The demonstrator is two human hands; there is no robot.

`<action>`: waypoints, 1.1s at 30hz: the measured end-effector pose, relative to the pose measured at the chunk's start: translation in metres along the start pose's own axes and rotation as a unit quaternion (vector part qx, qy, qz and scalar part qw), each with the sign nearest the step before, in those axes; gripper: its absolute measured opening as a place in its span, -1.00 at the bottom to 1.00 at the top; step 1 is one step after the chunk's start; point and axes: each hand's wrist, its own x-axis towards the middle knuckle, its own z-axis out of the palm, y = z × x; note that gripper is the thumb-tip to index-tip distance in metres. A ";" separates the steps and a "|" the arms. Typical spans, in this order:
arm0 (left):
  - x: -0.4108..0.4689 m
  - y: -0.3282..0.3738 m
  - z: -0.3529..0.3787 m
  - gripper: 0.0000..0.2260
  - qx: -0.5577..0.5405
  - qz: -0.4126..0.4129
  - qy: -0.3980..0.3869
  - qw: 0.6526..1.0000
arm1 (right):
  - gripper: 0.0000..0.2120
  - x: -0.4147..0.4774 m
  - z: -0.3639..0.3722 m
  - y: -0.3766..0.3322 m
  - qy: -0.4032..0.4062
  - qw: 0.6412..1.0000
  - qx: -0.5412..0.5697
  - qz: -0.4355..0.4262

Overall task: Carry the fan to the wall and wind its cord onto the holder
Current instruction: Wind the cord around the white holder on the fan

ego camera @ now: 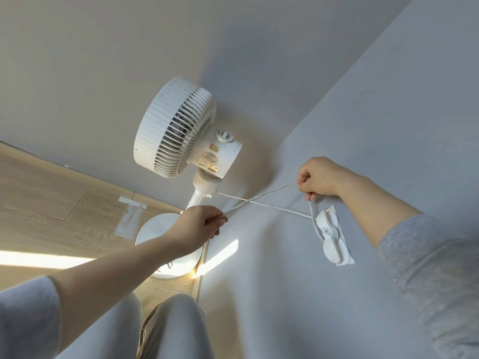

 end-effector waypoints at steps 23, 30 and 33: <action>-0.022 0.049 -0.013 -0.82 -0.008 0.044 -0.008 0.999 | -0.75 -0.071 -0.026 0.019 0.114 0.973 -0.199 0.001; -0.019 0.042 -0.017 -0.81 0.003 0.020 0.005 1.000 | -0.89 -0.061 -0.009 0.018 0.147 0.989 -0.003 0.030; -0.014 0.034 -0.019 -0.81 0.005 0.010 0.012 1.000 | -0.92 -0.054 0.000 0.016 0.098 0.985 0.137 0.045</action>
